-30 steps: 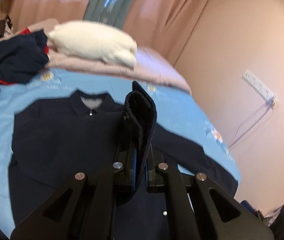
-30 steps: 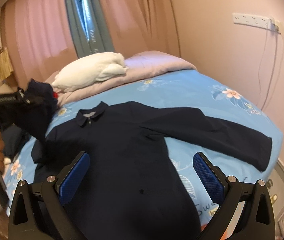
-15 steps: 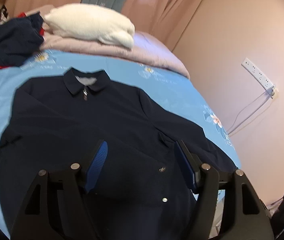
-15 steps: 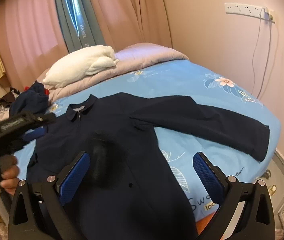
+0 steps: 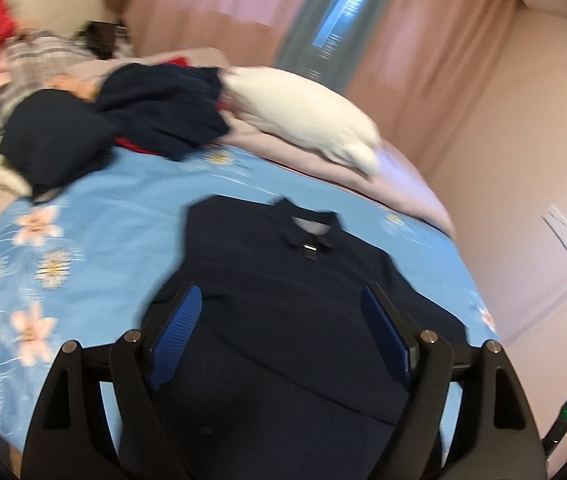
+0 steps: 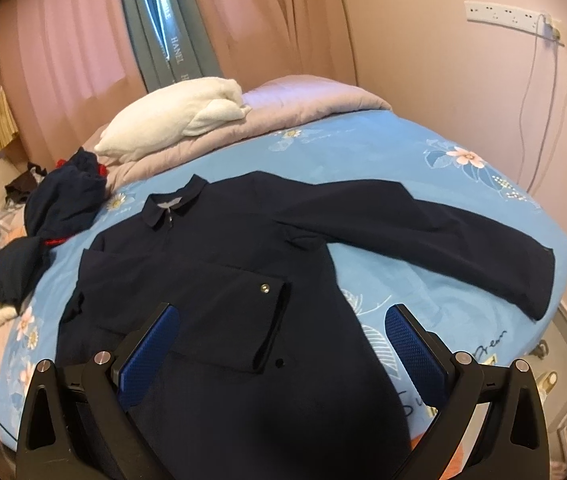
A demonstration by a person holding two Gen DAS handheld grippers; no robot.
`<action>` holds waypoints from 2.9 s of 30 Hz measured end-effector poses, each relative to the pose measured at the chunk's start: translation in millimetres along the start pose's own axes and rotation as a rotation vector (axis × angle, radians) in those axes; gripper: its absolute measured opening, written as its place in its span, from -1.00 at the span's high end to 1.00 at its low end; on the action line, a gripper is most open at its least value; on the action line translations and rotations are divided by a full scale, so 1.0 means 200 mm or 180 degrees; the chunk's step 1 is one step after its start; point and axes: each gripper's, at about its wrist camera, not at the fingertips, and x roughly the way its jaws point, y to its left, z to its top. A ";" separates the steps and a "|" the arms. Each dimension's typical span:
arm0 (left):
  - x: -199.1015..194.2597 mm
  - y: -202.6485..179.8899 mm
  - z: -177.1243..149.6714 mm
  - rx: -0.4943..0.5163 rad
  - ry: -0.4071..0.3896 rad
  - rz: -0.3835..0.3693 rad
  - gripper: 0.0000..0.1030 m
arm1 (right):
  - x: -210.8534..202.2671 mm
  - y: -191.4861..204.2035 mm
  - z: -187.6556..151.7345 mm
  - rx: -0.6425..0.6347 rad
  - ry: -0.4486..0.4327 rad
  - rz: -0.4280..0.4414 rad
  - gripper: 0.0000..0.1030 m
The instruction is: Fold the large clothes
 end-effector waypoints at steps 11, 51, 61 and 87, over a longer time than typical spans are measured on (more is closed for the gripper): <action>-0.06 0.53 -0.19 -0.0384 0.0081 0.0940 -0.60 | 0.22 0.08 -0.04 -0.0055 0.0327 0.0064 -1.00; 0.99 0.55 -0.15 -0.0088 0.0912 0.0832 0.45 | 0.57 0.26 0.62 -0.0219 0.0028 0.0343 0.75; 1.08 0.58 -0.17 -0.0175 0.1012 0.0886 0.38 | 0.79 0.22 0.59 -0.0156 0.0244 0.0184 0.77; 1.03 0.58 -0.18 -0.0212 0.0962 0.0904 0.36 | 0.92 0.10 0.48 -0.0089 0.0490 -0.0126 0.81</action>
